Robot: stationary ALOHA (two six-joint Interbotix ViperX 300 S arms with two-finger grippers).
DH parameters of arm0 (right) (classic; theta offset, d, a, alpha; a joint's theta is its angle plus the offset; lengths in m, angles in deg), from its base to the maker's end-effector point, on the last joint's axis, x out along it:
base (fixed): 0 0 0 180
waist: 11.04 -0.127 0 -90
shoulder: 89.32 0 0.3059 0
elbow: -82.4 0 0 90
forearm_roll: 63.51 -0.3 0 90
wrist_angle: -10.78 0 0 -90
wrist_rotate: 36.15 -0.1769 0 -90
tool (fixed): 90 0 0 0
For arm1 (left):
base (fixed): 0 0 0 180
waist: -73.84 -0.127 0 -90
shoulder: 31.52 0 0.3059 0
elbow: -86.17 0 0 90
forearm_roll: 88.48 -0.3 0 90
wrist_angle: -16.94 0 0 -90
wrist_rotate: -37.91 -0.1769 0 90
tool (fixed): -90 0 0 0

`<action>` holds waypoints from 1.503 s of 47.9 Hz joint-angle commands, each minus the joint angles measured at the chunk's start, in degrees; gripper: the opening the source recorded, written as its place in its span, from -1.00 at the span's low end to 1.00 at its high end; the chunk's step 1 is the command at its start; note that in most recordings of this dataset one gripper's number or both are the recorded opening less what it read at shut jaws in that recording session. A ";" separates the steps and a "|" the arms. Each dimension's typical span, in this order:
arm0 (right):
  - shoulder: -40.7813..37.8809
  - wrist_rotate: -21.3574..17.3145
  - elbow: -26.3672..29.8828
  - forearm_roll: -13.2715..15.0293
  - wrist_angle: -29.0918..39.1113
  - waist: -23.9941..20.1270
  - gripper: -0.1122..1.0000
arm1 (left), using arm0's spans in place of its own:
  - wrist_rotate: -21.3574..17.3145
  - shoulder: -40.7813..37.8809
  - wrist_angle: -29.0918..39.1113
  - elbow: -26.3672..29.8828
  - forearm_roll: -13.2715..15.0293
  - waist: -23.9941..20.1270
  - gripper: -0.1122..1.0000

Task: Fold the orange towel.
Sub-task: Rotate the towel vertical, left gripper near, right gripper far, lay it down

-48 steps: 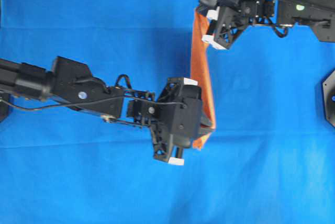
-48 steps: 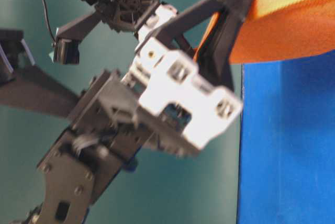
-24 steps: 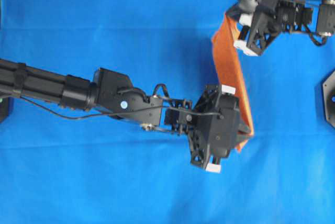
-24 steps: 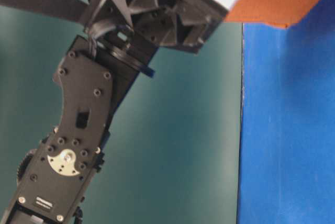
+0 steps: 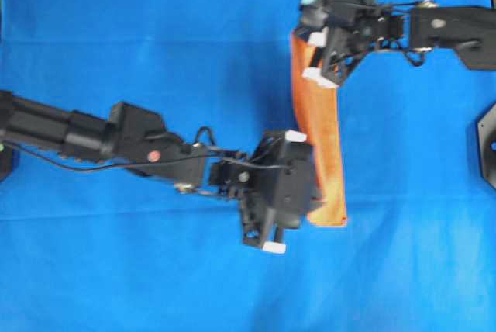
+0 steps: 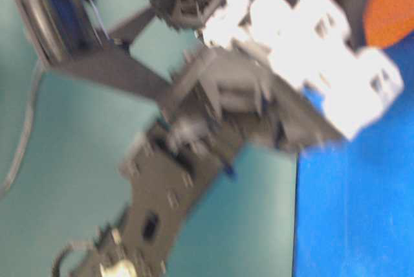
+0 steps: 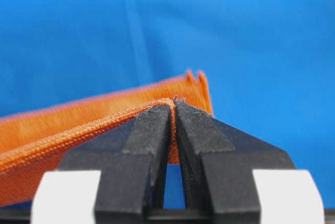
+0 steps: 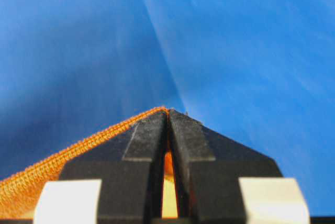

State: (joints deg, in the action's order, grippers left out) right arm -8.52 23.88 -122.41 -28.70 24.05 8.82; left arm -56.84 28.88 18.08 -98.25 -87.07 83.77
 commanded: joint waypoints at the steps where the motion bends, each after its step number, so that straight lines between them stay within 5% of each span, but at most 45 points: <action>1: -0.79 -0.26 3.52 0.44 -0.53 1.58 -0.75 | 1.85 4.13 -1.49 -3.08 0.09 4.66 -0.74; 16: -3.34 0.09 6.24 0.44 -1.67 0.88 -0.75 | 8.00 8.53 -5.89 -13.71 0.18 5.01 -0.74; 41: -4.66 0.09 5.98 0.44 -4.66 0.62 -0.75 | 7.38 8.44 -6.42 -14.24 0.09 3.52 -0.72; 45: -4.75 0.09 5.89 0.44 -4.83 0.62 -0.75 | 7.38 8.44 -6.33 -14.15 0.09 3.34 -0.48; 54: -4.66 -0.09 5.62 0.44 -4.66 0.35 -0.73 | 7.12 8.44 -6.06 -14.06 0.09 3.34 0.42; 65: -4.31 0.53 5.27 0.70 -4.31 -0.26 0.38 | 7.29 10.02 -2.72 -14.15 0.09 3.34 0.33; 72: -2.90 0.44 4.13 0.70 -3.25 -0.26 0.30 | 8.09 13.71 6.15 -14.50 0.09 3.43 0.32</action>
State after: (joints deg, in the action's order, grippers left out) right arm -13.80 24.32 -118.37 -28.18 20.54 8.74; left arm -48.93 38.64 20.19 -113.01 -86.89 86.93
